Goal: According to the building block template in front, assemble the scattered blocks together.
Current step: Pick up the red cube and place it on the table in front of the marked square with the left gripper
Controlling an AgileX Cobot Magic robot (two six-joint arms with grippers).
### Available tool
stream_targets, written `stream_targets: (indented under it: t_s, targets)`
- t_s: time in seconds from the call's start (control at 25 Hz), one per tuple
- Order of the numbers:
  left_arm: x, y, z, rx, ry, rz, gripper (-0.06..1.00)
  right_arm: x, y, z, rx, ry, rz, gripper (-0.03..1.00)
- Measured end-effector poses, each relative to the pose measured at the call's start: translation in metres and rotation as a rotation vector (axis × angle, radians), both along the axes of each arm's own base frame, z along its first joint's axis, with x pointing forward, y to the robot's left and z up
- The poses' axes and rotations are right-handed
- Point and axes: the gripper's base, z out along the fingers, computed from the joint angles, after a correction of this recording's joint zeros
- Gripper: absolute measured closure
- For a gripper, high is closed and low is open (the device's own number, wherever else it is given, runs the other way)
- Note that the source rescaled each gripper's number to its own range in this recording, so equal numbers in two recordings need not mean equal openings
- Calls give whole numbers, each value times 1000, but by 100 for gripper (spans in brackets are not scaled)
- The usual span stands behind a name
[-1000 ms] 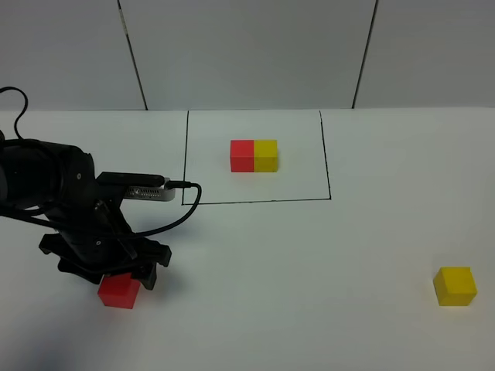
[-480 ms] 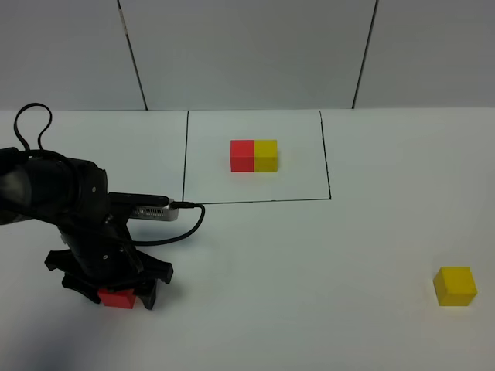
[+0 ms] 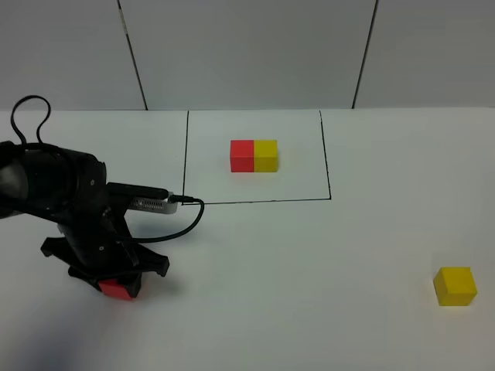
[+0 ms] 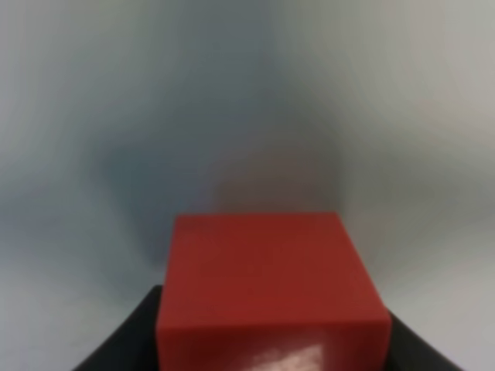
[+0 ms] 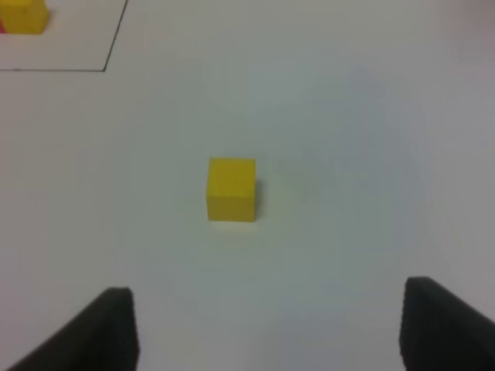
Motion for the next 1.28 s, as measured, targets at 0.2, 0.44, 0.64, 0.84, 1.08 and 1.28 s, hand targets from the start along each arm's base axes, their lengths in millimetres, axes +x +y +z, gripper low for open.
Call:
stream_targets:
  t_s: [0.2,0.44,0.64,0.84,1.08,1.28]
  targets:
    - [26,-19,43,9,-89,-287,94,0,0,0,0,0,0,37]
    - [55,-64,68,17,-148,-716,94,0,0,0,0,0,0,37]
    - [68,-106,53,30,-72,-978,94,0,0,0,0,0,0,37]
    - [67,-136,29,80,-22,-1169,94,0,0,0,0,0,0,37]
    - [64,-146,7,140,30,-1298,94,0,0,0,0,0,0,37]
    - [63,-149,-2,113,50,-1368,94,0,0,0,0,0,0,37]
